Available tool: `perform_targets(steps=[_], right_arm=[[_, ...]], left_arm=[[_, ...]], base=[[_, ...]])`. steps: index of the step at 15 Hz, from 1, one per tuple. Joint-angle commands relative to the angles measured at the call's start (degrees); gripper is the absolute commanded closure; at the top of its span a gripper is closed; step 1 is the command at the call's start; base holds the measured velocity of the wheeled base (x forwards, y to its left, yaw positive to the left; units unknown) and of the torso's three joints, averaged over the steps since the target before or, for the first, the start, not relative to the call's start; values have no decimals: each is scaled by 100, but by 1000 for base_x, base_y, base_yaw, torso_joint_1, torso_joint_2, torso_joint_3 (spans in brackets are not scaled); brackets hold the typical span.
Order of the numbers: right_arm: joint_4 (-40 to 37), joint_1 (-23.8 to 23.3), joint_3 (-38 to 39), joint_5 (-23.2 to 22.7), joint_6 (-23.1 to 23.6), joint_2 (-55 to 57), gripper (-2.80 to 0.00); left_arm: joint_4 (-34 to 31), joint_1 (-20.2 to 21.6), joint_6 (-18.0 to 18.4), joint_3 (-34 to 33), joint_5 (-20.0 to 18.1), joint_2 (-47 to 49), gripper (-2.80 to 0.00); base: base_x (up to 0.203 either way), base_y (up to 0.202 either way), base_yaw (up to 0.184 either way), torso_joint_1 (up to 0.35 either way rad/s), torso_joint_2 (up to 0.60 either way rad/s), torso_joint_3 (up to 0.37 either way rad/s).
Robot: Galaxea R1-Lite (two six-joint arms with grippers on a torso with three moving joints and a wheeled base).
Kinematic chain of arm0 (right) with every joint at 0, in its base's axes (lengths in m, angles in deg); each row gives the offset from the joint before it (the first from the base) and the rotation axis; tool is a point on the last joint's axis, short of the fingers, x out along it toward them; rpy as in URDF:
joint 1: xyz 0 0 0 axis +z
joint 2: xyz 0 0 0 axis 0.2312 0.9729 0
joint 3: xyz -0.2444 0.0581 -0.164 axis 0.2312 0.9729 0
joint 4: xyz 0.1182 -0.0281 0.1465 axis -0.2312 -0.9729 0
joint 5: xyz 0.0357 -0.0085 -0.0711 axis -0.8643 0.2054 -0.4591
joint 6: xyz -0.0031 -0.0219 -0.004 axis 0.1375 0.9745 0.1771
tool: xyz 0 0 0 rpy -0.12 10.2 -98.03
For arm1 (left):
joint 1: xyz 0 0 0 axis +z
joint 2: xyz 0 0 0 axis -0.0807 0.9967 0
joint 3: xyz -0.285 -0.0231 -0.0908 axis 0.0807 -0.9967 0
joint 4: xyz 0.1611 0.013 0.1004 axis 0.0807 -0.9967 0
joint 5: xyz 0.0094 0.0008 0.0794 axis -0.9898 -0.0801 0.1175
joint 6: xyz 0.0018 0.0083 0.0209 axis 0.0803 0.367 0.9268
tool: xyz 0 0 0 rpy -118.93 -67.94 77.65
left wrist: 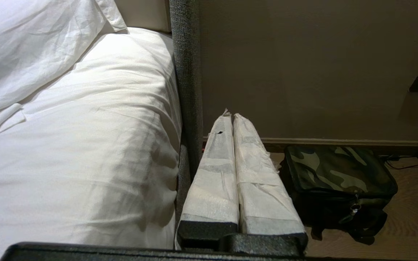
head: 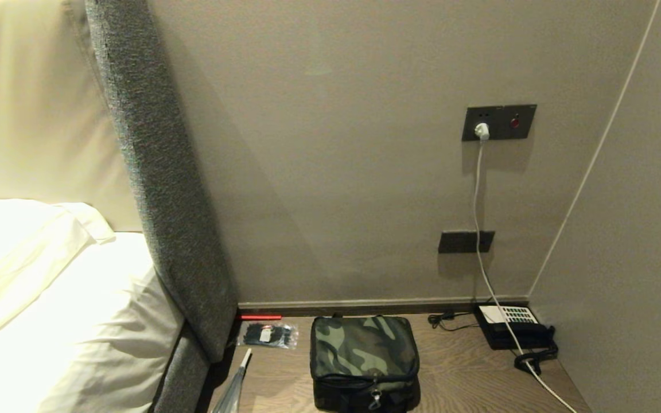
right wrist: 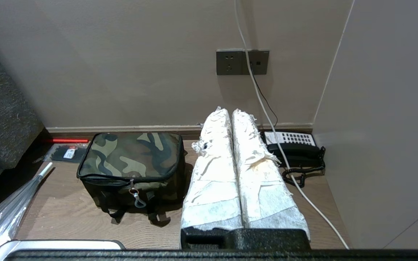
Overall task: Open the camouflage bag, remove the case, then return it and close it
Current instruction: Open the top of the storage box
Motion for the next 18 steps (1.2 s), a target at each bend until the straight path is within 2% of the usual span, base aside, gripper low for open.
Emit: perform_targets(steps=[1, 18], right_arm=[[2, 0, 1, -2, -1, 7, 0], [2, 0, 1, -2, -1, 7, 0]], left_arm=[[2, 4, -34, -9, 6, -11, 0], [-15, 4, -70, -18, 6, -11, 0]], base=[[0, 0, 0, 0, 0, 0], [0, 0, 0, 0, 0, 0]])
